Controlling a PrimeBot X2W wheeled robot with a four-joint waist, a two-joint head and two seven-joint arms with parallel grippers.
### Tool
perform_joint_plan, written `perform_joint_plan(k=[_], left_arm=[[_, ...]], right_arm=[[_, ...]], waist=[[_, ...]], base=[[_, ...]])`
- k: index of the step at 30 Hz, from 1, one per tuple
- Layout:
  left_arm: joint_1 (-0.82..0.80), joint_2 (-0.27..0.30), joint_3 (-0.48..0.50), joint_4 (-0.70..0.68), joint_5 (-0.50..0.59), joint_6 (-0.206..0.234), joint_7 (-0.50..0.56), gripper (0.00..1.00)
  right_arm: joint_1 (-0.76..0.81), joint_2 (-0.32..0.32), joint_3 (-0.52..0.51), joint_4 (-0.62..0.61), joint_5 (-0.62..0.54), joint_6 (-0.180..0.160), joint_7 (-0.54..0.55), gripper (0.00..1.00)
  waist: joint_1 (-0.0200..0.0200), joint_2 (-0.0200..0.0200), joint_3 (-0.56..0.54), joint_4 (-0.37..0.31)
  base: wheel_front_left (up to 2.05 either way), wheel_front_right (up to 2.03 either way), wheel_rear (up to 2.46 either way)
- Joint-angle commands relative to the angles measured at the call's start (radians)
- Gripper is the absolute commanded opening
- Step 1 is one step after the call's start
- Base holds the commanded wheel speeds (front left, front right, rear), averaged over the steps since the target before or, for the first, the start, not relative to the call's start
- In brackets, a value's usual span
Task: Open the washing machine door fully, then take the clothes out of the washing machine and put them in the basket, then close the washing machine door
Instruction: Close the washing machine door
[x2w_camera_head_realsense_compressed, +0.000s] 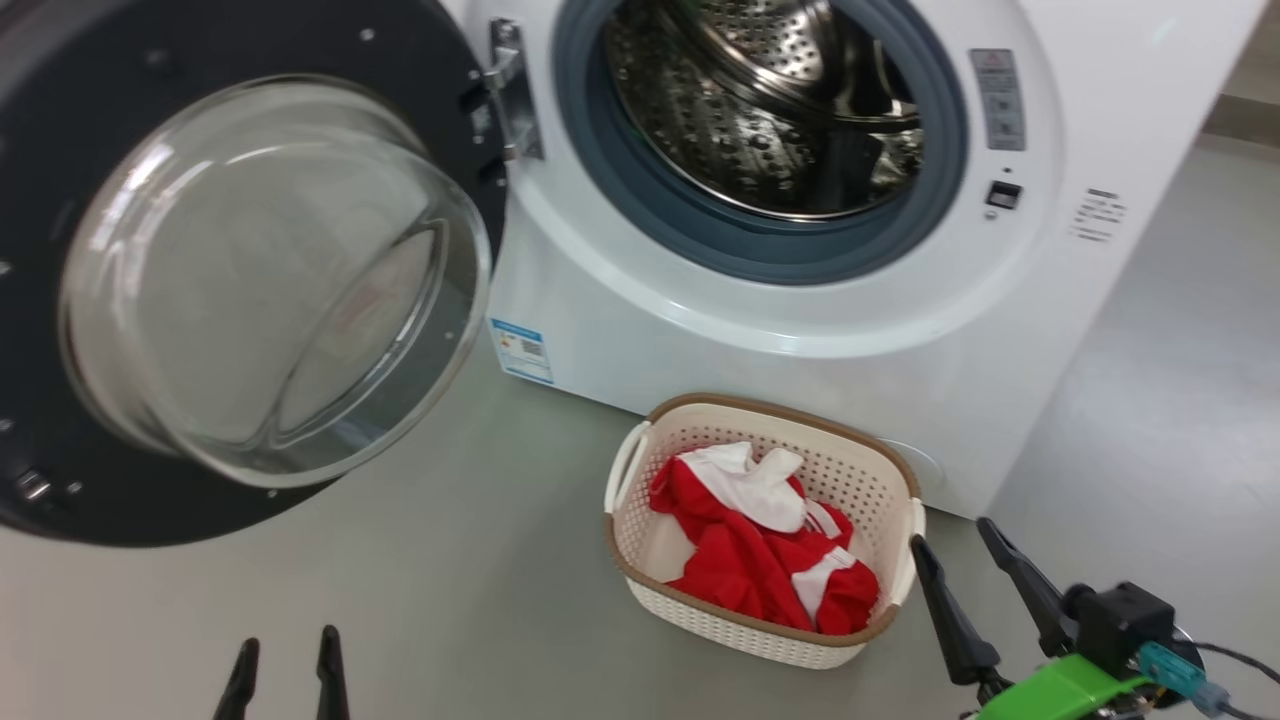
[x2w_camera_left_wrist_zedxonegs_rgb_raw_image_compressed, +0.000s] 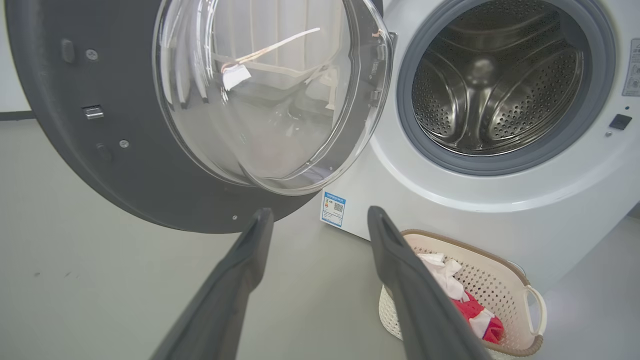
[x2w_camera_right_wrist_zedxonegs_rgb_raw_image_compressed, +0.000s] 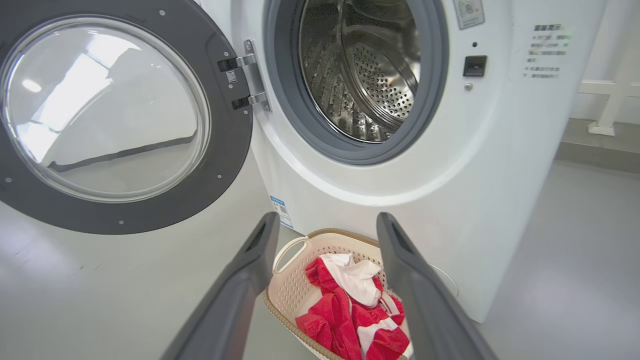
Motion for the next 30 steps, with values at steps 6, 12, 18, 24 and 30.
perform_joint_plan(k=[6,12,18,24,30], left_arm=[[0.037,0.005,0.045,-0.1,-0.055,0.075,-0.006,1.0],[0.065,0.005,0.036,-0.136,-0.069,0.105,-0.006,1.0],[0.093,0.005,0.036,-0.171,-0.083,0.136,-0.006,1.0],[0.106,0.005,0.04,-0.191,-0.087,0.141,-0.006,1.0],[0.072,0.005,0.061,-0.235,-0.114,0.098,-0.006,0.0]], right_arm=[[-0.114,-0.029,0.113,0.02,0.028,0.007,-0.006,1.0],[-0.148,-0.029,0.154,0.041,0.043,0.007,-0.006,1.0],[-0.162,-0.027,0.182,0.055,0.058,0.007,-0.006,1.0],[-0.161,-0.026,0.199,0.058,0.065,0.007,-0.006,1.0],[-0.159,-0.024,0.197,0.056,0.068,0.007,-0.006,1.0]], waist=[[0.0,0.0,0.007,0.066],[0.0,0.0,0.008,0.071],[0.0,0.0,0.001,0.072],[0.0,0.0,-0.003,0.072],[0.0,0.0,0.001,0.071]], base=[[0.0,0.0,0.0],[0.0,0.0,0.0],[0.0,0.0,0.0],[0.0,0.0,0.0],[0.0,0.0,0.0]])
